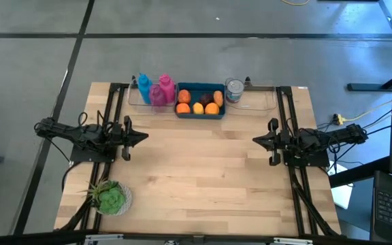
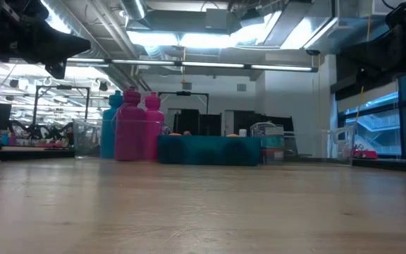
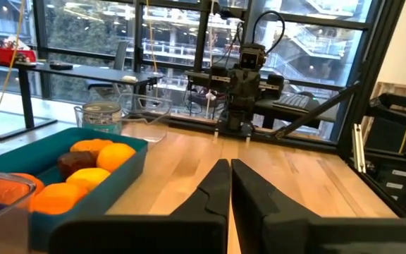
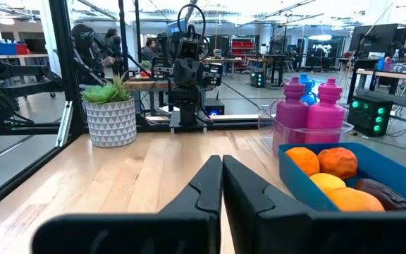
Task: Pick & Place Food Item
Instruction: Return to Home Position
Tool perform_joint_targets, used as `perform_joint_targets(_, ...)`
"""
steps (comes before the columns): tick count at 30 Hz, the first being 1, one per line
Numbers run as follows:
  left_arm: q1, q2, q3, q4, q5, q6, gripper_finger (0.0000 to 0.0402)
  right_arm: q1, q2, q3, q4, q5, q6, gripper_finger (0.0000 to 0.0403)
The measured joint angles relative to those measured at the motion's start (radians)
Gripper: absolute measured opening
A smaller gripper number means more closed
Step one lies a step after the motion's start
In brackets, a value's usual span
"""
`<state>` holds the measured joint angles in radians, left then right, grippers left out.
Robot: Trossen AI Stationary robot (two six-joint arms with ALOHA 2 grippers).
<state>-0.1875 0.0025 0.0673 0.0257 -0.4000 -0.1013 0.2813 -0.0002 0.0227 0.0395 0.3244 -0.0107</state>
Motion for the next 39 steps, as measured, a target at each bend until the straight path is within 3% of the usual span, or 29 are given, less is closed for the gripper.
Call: perform_joint_targets(39, 0.0, 0.0, 0.001, 0.0, 0.001, 0.001, 0.001, 0.0, 0.0, 0.001, 0.0, -0.001, 0.001, 0.0016)
